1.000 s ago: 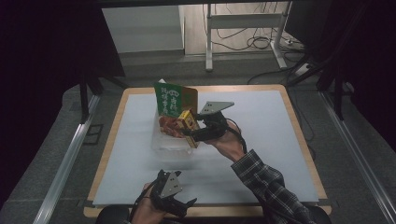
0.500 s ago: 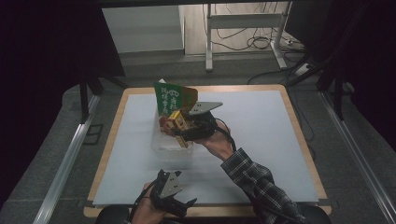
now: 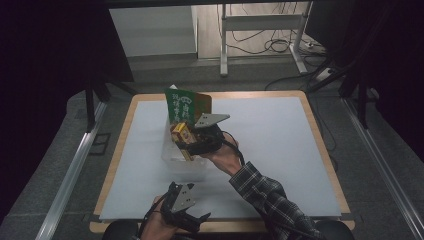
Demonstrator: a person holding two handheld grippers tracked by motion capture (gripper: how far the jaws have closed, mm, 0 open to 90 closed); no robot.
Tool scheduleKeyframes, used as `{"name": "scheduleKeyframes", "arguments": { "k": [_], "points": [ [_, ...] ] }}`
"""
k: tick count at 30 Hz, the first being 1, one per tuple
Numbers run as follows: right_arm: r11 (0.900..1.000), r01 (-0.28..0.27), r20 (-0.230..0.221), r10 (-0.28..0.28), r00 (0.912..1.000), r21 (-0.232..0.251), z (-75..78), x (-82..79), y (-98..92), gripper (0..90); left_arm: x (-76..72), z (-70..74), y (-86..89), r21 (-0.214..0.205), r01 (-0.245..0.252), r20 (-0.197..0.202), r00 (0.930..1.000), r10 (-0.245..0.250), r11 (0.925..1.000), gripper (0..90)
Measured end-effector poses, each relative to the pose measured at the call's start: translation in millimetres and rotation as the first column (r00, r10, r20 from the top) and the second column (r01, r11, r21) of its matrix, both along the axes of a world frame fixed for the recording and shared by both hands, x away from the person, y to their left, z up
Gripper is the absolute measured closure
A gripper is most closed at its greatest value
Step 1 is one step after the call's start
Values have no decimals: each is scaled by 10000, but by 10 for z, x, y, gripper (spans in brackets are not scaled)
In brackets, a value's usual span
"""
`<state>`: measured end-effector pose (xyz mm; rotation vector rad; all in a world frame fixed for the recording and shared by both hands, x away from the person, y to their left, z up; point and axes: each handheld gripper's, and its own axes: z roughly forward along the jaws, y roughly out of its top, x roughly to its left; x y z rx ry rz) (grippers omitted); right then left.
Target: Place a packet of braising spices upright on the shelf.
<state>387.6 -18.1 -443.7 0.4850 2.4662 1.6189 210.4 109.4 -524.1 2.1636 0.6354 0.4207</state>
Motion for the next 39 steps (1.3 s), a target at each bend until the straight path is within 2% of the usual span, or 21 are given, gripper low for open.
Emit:
{"name": "scheduleKeyframes", "arguments": {
  "k": [9,17,24,33,36,39],
  "points": [
    [9991,287,-202,-293,9994,-302,-183,-17,-43,321,-4,0,-5,24,8,1,10000,-8,10000,6],
    [9942,414,-210,-437,9988,-989,-306,-47,-101,324,-6,-6,-19,121,61,3,10000,-61,9999,5],
    [9928,562,-339,-601,9976,-1055,-392,-56,-124,327,-5,-9,-22,129,78,-1,10000,-78,9999,6],
    [9866,584,-342,-644,9973,-1526,-352,-57,-99,314,-2,-7,-14,94,19,1,10000,-19,10000,6],
    [9847,497,-439,-578,9974,-1669,-334,-55,-96,274,-2,-7,-16,100,32,11,10000,-32,9999,6],
    [9830,449,-302,-511,9982,-1778,-315,-68,-105,238,-1,-8,-19,113,29,15,10000,-29,9999,6]
  ]
}}
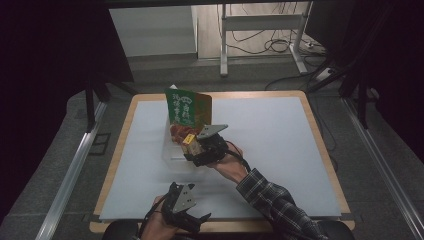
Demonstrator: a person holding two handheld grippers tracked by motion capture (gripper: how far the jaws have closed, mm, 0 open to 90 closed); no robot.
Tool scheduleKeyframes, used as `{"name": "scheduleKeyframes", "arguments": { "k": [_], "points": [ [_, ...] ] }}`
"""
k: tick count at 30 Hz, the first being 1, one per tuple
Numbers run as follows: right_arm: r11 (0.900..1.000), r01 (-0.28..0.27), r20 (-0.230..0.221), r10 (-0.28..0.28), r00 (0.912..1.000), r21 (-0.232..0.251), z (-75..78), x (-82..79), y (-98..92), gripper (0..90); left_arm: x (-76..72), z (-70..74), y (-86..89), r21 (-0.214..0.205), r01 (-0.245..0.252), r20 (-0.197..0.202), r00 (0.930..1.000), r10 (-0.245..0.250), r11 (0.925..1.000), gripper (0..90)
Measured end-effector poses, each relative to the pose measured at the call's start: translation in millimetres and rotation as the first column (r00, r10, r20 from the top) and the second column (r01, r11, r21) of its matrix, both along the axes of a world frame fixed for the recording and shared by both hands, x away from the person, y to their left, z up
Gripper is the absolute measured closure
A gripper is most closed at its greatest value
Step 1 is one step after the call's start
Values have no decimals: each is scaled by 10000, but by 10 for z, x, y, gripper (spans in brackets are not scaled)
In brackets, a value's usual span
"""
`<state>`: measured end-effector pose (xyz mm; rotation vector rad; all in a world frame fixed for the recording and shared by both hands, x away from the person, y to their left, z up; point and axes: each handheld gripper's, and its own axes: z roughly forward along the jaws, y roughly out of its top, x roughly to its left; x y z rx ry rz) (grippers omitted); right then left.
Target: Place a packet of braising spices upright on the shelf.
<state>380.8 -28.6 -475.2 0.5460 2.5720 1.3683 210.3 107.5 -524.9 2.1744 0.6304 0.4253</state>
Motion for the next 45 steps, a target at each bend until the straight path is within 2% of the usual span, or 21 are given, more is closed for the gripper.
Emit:
{"name": "scheduleKeyframes", "arguments": {
  "k": [15,18,23,30,45],
  "points": [
    [9998,-67,-425,76,9991,195,156,-5,-144,179,2,5,11,-77,-76,39,10000,76,9999,6],
    [10000,-72,-302,71,9995,-27,178,-25,-176,162,2,4,10,-54,-71,38,10000,72,10000,6],
    [10000,-52,-298,52,9995,-15,226,-47,-260,136,4,6,13,8,-48,51,10000,47,10000,6],
    [9996,53,-254,-60,9997,-290,250,-83,-393,84,3,3,10,-10,-82,58,9999,82,10000,6],
    [9921,538,-58,-548,9985,-1133,129,-177,-801,36,9,-3,12,82,-71,72,9999,70,9999,6]
  ]
}}
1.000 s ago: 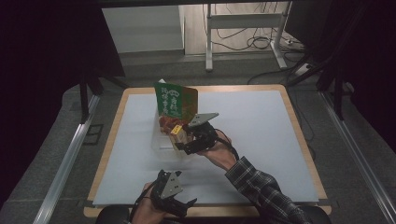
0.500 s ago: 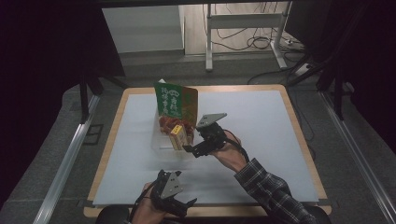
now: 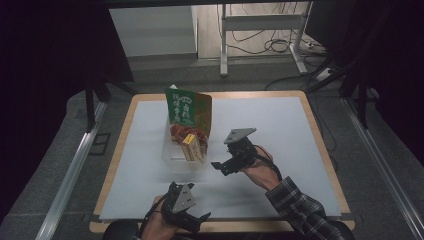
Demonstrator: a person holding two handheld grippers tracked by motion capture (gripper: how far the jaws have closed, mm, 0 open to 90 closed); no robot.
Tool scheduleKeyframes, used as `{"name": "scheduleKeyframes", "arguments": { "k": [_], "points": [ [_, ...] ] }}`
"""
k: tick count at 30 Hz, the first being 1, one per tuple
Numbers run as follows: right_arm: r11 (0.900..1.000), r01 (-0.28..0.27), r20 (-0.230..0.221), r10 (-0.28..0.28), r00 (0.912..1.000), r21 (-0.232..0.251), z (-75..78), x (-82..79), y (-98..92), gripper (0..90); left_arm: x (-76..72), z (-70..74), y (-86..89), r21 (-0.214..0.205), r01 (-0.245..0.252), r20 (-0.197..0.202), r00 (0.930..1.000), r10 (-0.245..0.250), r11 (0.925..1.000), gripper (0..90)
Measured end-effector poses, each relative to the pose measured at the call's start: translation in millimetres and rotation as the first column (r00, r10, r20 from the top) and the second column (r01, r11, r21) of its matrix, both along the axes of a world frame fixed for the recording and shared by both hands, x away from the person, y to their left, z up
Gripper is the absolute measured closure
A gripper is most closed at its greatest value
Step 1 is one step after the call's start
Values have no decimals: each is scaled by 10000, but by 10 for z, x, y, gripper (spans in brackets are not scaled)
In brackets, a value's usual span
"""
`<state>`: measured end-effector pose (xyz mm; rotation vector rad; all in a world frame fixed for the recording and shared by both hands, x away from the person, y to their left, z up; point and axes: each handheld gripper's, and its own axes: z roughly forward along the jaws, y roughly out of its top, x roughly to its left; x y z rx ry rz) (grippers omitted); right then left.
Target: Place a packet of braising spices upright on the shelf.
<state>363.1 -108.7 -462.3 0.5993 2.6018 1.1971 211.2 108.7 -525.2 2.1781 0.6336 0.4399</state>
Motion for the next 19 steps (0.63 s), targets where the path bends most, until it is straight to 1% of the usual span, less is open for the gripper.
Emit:
{"name": "scheduleKeyframes", "arguments": {
  "k": [4,9,11,13,17,19],
  "points": [
    [9998,156,57,-155,9999,-103,-46,-30,-138,33,0,-5,-1,-9,-25,-41,10000,25,10000,6],
    [9997,216,172,-214,9996,-88,-108,-79,-305,32,2,-8,-5,23,-35,-35,10000,35,10000,6],
    [9996,211,198,-208,9996,-182,-135,-98,-364,32,3,-5,-2,70,-8,-19,10000,9,10000,6],
    [9994,237,294,-229,9993,-264,-161,-120,-425,32,1,-8,-5,16,-35,-25,10000,35,10000,6],
    [9984,479,112,-476,9988,-305,-216,-118,-525,31,2,-6,-5,35,-52,-16,10000,52,10000,6],
    [9980,563,56,-562,9984,-269,-236,-98,-555,30,6,-6,-7,-50,-64,-71,10000,64,10000,6]
  ]
}}
